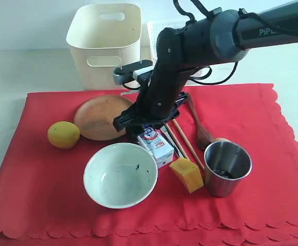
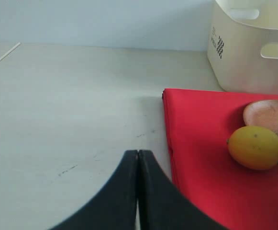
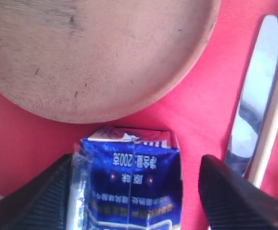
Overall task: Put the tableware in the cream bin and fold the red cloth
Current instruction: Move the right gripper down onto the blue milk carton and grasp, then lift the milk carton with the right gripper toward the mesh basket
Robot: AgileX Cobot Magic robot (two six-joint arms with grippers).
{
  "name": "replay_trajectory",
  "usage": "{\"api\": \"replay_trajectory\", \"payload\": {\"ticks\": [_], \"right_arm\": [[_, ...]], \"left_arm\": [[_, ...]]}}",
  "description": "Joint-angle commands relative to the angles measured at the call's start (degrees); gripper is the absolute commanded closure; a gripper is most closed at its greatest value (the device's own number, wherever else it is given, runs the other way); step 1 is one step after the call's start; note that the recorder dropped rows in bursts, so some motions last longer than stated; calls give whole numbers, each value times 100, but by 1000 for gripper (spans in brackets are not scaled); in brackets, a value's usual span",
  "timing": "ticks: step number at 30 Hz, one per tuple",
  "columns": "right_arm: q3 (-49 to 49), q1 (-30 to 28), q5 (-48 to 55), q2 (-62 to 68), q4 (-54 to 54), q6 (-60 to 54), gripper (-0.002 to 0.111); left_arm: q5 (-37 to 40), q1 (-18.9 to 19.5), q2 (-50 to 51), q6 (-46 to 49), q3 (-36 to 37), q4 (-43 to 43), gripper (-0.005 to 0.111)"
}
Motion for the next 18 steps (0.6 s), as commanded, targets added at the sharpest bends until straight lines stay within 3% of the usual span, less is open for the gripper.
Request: {"api": "replay_trajectory", "payload": {"ticks": [1,4,13,18], "right_arm": [[-43,18,113,172,-22,34,43],[-43,18,77,186,-22,169,54],[-43,18,0,55,-22,300,109],[-43,18,-49,-294,-75,324,108]], "left_arm": [[-67,11,-38,12,-4,-27,107],[-67,11,-38,12,-4,-27,107],[-67,11,-38,12,-4,-27,107],[-67,11,-38,12,-4,-27,107]]}}
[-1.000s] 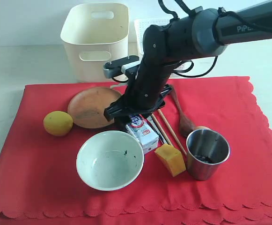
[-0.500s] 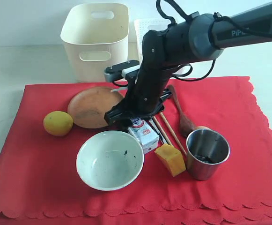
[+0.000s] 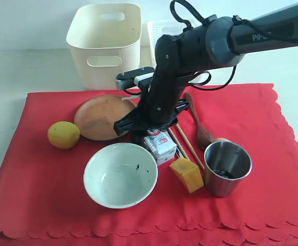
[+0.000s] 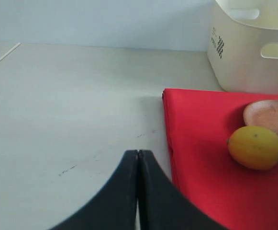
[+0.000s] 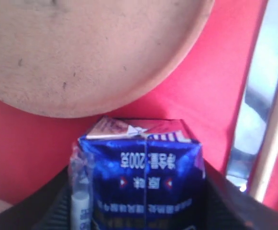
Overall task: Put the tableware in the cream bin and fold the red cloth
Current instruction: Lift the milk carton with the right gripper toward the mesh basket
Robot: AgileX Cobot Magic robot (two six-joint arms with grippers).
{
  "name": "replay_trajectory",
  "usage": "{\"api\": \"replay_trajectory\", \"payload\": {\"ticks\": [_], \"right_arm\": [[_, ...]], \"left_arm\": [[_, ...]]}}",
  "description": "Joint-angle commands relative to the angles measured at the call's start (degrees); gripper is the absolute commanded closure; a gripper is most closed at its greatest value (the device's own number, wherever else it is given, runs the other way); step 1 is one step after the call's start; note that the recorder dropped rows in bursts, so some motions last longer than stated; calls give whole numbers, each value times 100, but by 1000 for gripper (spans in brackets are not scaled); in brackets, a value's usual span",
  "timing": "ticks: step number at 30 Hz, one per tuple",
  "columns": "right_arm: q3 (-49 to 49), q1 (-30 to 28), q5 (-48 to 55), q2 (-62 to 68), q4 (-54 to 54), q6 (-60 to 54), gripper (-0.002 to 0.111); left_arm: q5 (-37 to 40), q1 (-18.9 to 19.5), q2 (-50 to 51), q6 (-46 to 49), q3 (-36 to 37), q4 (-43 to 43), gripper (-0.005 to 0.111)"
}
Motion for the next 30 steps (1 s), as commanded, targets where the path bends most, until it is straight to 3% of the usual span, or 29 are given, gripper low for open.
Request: {"api": "replay_trajectory", "payload": {"ticks": [1,18,30], "right_arm": [[-34,10,-126,-462,-108,45,108],[-34,-2,-104,-2864,-431,396,108],[-364,-2,-728,-3224,-1967,1628,108]], "left_arm": [[-67,11,-38,12,-4,-27,107],[-67,11,-38,12,-4,-27,107],[-67,11,-38,12,-4,-27,107]]}}
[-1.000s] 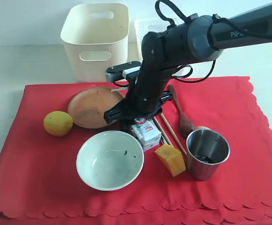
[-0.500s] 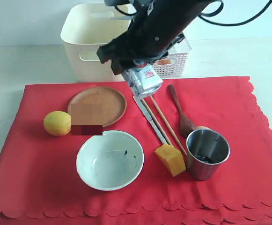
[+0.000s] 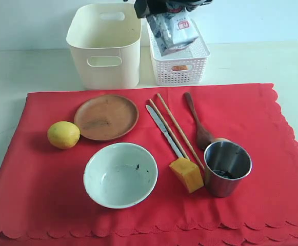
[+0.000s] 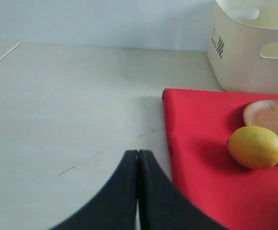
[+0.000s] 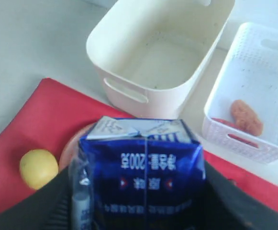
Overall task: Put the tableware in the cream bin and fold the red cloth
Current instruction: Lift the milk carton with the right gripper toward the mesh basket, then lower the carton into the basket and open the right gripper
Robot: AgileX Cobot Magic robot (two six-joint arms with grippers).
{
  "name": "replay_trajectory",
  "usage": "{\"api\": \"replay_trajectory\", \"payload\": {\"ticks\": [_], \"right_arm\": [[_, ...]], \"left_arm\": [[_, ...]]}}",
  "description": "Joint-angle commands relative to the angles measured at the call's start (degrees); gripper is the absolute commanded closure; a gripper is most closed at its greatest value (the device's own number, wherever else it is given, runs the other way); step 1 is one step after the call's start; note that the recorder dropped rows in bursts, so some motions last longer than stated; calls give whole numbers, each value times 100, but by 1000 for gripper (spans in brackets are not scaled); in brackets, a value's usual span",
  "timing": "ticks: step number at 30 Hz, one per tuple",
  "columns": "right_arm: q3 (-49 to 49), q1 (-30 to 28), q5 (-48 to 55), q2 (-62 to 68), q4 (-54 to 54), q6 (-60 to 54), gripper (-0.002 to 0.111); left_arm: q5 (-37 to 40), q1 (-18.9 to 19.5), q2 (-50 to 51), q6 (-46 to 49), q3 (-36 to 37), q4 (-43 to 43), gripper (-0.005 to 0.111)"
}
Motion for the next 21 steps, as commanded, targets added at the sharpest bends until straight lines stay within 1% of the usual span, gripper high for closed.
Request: {"api": "replay_trajectory", "payload": {"ticks": [1,10,21], "right_arm": [[-336,-27,-483,-53,-625,413,108],[-1186,-636,-601,604,-654,558,108],[-2112,-1243,-656,1886,-468,558,108]], "left_arm": [[-67,11,-38,12,-4,-27,107],[-67,11,-38,12,-4,-27,107],[-67,11,-38,12,-4,-27,107]]}}
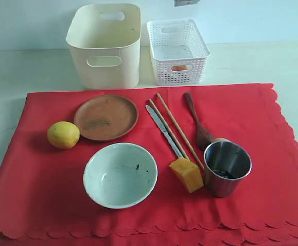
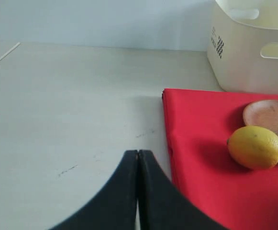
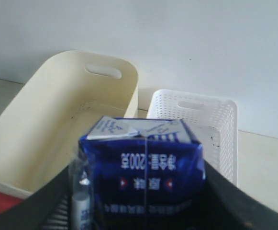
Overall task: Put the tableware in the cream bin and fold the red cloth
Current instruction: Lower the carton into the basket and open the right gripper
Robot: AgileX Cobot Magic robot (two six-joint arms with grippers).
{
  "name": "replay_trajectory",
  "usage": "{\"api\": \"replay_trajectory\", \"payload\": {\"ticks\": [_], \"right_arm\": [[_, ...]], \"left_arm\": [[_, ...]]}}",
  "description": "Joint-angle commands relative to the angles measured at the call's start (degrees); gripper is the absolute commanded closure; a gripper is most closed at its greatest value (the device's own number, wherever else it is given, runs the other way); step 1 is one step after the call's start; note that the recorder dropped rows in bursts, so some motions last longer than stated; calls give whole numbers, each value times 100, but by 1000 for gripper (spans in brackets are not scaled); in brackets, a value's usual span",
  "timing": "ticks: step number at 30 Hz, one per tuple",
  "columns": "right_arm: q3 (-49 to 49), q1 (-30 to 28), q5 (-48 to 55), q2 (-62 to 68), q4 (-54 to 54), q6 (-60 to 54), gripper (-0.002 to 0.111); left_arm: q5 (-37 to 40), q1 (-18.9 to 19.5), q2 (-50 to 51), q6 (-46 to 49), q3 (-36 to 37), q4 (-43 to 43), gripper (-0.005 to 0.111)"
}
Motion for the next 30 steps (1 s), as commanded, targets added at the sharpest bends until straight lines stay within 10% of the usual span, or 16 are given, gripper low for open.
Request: {"api": "replay_trajectory", "payload": {"ticks": [1,30], "right_arm": [[-336,-223,-281,478,106,32,108],[-462,-753,-2526,2684,173,-415,108]], "left_arm": [[-67,11,-38,12,-4,-27,107],[-67,11,-38,12,-4,-27,107]]}}
